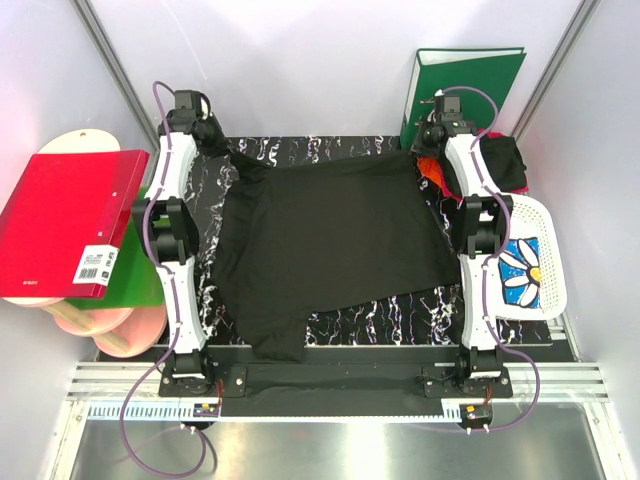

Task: Fold and stack the t-shirts
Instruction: Fold the flattened tshirt in 1/3 of the way

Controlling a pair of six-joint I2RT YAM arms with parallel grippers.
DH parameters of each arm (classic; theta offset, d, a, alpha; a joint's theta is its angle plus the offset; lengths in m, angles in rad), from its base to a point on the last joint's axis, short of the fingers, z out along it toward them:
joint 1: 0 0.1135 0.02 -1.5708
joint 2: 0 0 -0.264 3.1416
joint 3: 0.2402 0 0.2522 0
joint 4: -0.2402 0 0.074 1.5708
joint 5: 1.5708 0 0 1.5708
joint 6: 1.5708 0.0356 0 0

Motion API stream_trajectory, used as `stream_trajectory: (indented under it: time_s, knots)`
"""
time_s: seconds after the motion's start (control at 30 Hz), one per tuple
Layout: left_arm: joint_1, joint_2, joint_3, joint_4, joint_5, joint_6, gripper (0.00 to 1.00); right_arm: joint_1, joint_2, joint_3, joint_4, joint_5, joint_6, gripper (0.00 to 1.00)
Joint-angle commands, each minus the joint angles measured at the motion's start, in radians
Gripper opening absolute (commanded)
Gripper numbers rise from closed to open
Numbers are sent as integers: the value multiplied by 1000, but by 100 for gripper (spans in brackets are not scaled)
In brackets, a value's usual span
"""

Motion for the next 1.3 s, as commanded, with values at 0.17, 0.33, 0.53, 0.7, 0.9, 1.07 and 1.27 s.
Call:
stream_trajectory:
  time_s: [0.17,0.33,0.53,0.7,0.9,1.07,1.27]
  knots:
    - [-36,-454,-405,33,4,-43,0,9,-381,-334,-19,-21,9,0]
    - [-45,-611,-574,-34,-24,-59,0,9,-461,-452,-45,-53,15,0]
    - [-53,-715,-695,-184,-52,-51,0,9,-514,-580,-111,-86,9,0]
    - [-53,-728,-773,-255,-47,-43,0,9,-460,-571,-264,-109,13,0]
    - [-76,-735,-838,-323,-55,-31,0,9,-417,-572,-382,-87,6,0]
    - [-82,-721,-875,-393,-67,-16,0,9,-365,-540,-482,-28,6,0]
    - [-85,-680,-945,-430,-56,3,0,9,-291,-520,-591,34,16,0]
